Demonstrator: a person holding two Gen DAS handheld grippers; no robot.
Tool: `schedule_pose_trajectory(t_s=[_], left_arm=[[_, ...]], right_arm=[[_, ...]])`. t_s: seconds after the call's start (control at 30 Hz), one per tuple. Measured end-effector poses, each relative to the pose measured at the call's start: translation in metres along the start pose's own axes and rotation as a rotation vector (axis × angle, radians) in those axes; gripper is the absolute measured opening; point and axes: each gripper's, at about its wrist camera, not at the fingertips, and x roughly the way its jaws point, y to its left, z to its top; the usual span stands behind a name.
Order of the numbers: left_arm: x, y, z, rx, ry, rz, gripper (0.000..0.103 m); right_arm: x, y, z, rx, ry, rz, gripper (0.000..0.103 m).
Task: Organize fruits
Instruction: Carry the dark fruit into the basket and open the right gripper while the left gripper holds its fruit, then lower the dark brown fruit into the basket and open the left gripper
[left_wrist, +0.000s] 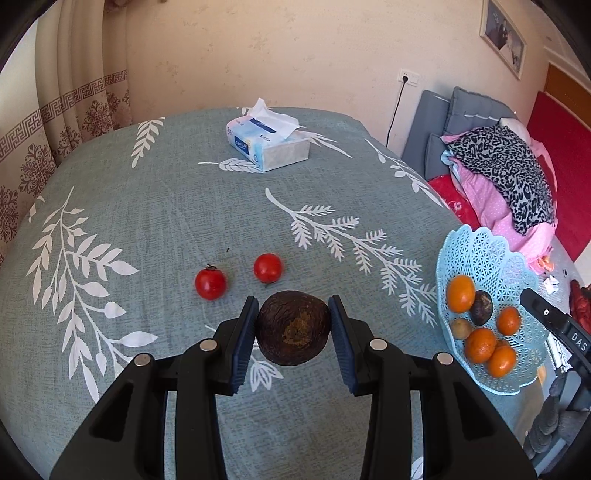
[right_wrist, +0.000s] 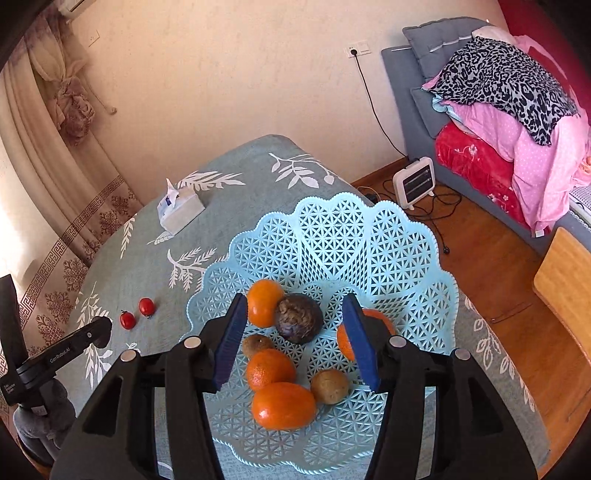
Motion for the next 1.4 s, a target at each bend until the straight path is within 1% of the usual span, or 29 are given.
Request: schedule_pose_trajectory(t_s=[0.1,0.17,0.3,0.53,0.7,0.8,0.87,0.9,0.93,0.97,1.07,1.2,1.3,1.4], left_arm=[[0.0,-0.018,0.001,0.028,0.005,-0.026,0.039],[0.002,-0.03,0.002,0.047,0.006,-0.037,0.039],[0.01,-0.056,0.001,0.074,0.02,-0.066,0.039],[0.018,-0.102,-0.003,0.154,0.037,-0.135,0.039],[0.023,-0.122,-0.005,0.184,0.048,-0.167,0.039],[0.025,-0.131,-0.007,0.189,0.067,-0.209,0.04],[0.025,-0.133,-0.008,0.182,0.076,-0.228,0.041],[0.024,-0.133,-0.008,0.179,0.075,-0.231,0.044],[0.023,-0.132,-0.008,0.176,0.07,-0.226,0.046],[0.022,-0.13,-0.007,0.172,0.064,-0.22,0.052],[0.018,-0.122,-0.005,0.153,0.049,-0.203,0.053],[0.011,-0.108,-0.001,0.127,0.024,-0.164,0.062],[0.006,-0.098,0.0,0.119,0.011,-0.139,0.065],[0.003,-0.086,0.0,0.098,0.008,-0.124,0.065]], right_arm=[[-0.005,-0.006,0.0,0.016,-0.022,-0.012,0.056],[-0.008,-0.01,0.0,0.028,-0.041,-0.03,0.064],[-0.015,-0.015,0.0,0.032,-0.066,-0.036,0.064],[-0.022,-0.017,0.0,0.026,-0.094,-0.037,0.064],[-0.021,-0.021,0.0,0.039,-0.092,-0.032,0.064],[-0.023,-0.022,-0.001,0.044,-0.097,-0.031,0.064],[-0.024,-0.023,-0.001,0.048,-0.101,-0.029,0.064],[-0.025,-0.023,-0.001,0.049,-0.103,-0.029,0.064],[-0.026,-0.024,-0.001,0.05,-0.105,-0.029,0.064],[-0.026,-0.023,-0.001,0.05,-0.107,-0.029,0.064],[-0.027,-0.023,-0.001,0.049,-0.107,-0.027,0.064],[-0.027,-0.018,-0.002,0.037,-0.104,-0.023,0.064],[-0.029,-0.011,-0.005,0.015,-0.111,-0.024,0.064],[-0.03,-0.004,-0.007,-0.006,-0.115,-0.02,0.065]])
